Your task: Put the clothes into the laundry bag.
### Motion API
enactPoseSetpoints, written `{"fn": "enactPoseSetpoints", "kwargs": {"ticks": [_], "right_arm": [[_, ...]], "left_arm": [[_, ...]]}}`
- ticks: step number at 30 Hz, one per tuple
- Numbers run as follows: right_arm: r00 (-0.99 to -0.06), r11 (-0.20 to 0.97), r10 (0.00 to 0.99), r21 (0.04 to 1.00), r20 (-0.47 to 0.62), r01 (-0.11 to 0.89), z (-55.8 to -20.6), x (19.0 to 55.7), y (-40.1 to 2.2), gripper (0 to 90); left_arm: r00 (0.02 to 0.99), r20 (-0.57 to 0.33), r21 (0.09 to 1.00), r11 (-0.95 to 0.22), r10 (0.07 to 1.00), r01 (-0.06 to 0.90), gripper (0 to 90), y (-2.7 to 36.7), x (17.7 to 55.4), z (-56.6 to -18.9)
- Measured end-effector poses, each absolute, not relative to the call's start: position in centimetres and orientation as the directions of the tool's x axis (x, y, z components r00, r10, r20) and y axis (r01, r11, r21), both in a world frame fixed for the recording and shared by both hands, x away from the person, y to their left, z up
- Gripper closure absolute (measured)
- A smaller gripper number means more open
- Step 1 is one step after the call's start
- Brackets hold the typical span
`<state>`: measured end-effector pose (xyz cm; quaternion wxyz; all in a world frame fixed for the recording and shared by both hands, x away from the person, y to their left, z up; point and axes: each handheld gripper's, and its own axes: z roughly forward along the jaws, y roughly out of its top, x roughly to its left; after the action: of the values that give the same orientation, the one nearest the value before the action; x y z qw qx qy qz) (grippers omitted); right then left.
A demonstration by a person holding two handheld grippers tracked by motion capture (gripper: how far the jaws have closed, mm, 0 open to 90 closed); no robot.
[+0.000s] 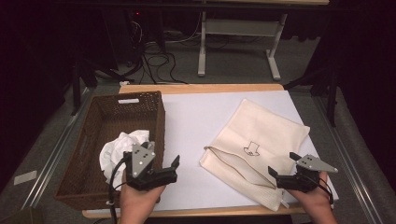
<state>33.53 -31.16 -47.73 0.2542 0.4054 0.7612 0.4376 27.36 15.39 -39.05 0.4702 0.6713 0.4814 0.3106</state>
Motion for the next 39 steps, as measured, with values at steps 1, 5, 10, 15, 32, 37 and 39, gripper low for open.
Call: {"fn": "enactPoseSetpoints", "kwargs": {"ticks": [1, 5, 10, 15, 32, 37, 39], "right_arm": [[-0.542, 0.287, 0.84, 0.872, -0.03, 0.396, -47.7, 33.5, -31.2, 0.5], [-0.546, 0.292, 0.837, 0.876, -0.039, 0.385, -47.6, 33.4, -31.1, 0.5], [-0.535, 0.286, 0.844, 0.878, -0.042, 0.384, -47.5, 33.3, -31.0, 0.5], [-0.533, 0.286, 0.845, 0.878, -0.042, 0.383, -47.6, 33.4, -31.2, 0.5], [-0.534, 0.278, 0.845, 0.874, -0.025, 0.399, -47.8, 33.4, -31.1, 0.5], [-0.536, 0.282, 0.844, 0.874, -0.03, 0.395, -47.7, 33.4, -31.2, 0.6], [-0.534, 0.277, 0.845, 0.877, -0.027, 0.393, -47.7, 33.4, -31.3, 0.5]], "left_arm": [[0.326, -0.042, 0.932, -0.08, 0.945, 0.354, 0.7, 16.0, 27.3, -39.0], [0.266, -0.053, 0.934, -0.047, 0.963, 0.354, 0.8, 18.3, 27.1, -38.9], [0.223, -0.082, 0.931, -0.005, 0.971, 0.365, 1.0, 20.3, 26.9, -38.9], [0.182, -0.072, 0.934, 0.003, 0.981, 0.356, 1.7, 21.8, 26.7, -38.9], [0.169, -0.09, 0.935, 0.025, 0.981, 0.355, 2.4, 22.2, 27.9, -39.6], [0.156, -0.088, 0.929, 0.025, 0.984, 0.37, 1.6, 21.6, 29.3, -39.1], [0.172, -0.078, 0.908, -0.001, 0.982, 0.419, 1.8, 21.4, 29.9, -38.9]]}}
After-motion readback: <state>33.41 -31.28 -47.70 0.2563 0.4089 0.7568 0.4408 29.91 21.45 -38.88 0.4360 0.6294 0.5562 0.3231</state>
